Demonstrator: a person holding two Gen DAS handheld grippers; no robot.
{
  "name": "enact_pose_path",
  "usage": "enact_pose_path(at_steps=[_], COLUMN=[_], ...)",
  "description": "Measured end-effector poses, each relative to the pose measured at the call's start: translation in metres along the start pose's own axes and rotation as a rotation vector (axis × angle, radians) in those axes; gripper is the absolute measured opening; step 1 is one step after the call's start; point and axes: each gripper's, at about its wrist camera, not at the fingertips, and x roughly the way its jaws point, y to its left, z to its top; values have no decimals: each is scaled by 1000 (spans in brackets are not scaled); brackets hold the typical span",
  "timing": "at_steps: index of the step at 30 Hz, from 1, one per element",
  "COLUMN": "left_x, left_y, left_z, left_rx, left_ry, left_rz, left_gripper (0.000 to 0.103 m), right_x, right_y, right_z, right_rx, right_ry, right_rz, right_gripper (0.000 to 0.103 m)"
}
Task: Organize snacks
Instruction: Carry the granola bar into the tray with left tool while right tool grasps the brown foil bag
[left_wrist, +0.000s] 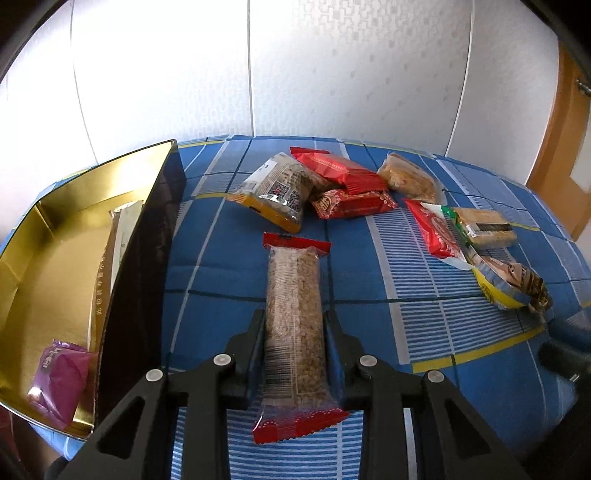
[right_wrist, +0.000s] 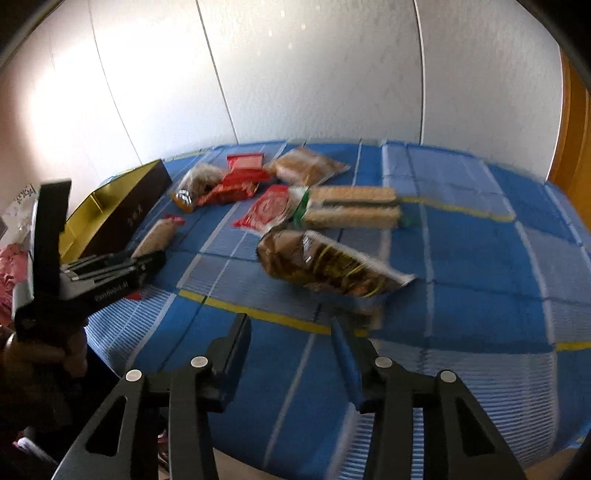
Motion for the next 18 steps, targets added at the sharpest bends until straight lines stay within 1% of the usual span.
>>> enact_pose_path(at_steps=[3, 4, 5, 7, 10, 13, 15, 16, 17, 18], left_x=[-2, -2, -3, -3, -4, -5, -5, -5, -5, -5], left_y=[0, 0, 0, 1, 2, 1, 1, 1, 1, 1], left_z=[0, -1, -1, -1, -2, -2, -2, -2, -2, -2], left_rx=[3, 5, 6, 10, 10, 9, 9, 8, 8, 8], left_ry=[-4, -6, -6, -6, -6, -9, -8, -8, -8, -8], left_rz=[0, -1, -1, -4, -6, -5, -6, -8, -7, -7], left_gripper=[30, 30, 30, 30, 31, 31, 31, 31, 31, 31], right_x=[-8, -7, -5, 4, 29, 49, 58, 56, 52, 48], right_y=[-2, -1, 1, 7, 13, 10, 7, 7, 6, 2], right_z=[12, 17, 22, 31, 43, 46, 41, 39, 36, 32], right_rx=[-39, -68, -96, -176, -281, -319, -316, -313, -298, -256], right_ry=[-12, -8, -2, 21, 92, 135, 156, 137, 113, 96], right_rz=[-6, -10, -14, -35, -56, -89, -91, -98, -104, -93], right_gripper=[52, 58, 61, 62, 63, 63, 57, 38, 36, 35])
